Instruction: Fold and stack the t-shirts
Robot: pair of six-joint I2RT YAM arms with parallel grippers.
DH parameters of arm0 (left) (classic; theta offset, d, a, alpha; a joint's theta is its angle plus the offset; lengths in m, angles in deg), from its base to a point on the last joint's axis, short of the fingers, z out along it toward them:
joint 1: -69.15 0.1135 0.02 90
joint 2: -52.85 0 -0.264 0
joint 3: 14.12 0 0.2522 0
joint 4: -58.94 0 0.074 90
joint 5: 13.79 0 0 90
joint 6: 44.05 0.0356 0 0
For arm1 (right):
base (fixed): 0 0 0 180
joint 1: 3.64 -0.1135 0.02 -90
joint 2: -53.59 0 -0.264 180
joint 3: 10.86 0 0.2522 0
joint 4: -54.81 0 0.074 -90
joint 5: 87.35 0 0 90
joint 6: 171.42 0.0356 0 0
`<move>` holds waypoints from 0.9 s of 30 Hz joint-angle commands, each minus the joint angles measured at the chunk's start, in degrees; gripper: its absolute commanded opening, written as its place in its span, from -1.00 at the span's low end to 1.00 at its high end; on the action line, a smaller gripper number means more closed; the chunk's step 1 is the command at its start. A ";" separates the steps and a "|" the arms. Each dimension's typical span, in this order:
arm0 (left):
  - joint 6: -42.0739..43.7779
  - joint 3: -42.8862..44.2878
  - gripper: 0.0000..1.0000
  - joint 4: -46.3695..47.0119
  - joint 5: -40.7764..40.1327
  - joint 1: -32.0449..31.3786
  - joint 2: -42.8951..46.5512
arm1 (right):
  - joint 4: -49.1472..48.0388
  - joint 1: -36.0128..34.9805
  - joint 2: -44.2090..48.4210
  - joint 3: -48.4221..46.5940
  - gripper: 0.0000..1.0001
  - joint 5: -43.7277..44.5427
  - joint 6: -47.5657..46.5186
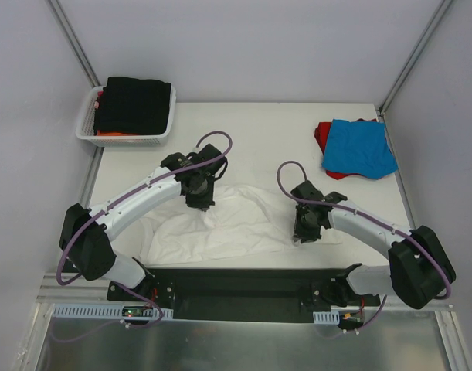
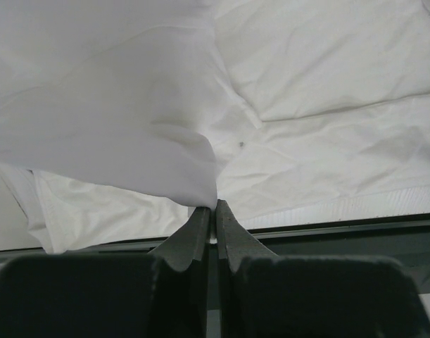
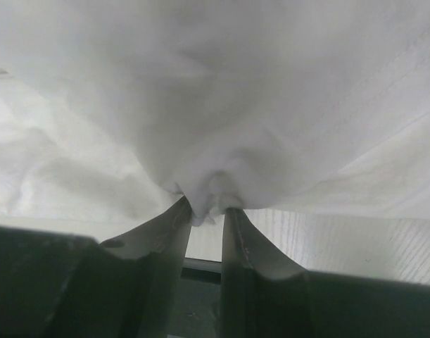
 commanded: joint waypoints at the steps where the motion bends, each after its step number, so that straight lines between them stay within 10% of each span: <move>1: 0.02 1.75 -1.00 -1.30 0.61 0.49 -0.15 | 1.56 -0.44 0.32 -3.03 -0.44 0.62 -0.09; 27: -1.39 0.96 -1.00 -1.22 0.96 0.49 0.47 | 4.73 -0.52 1.55 -4.70 -0.57 2.99 -1.76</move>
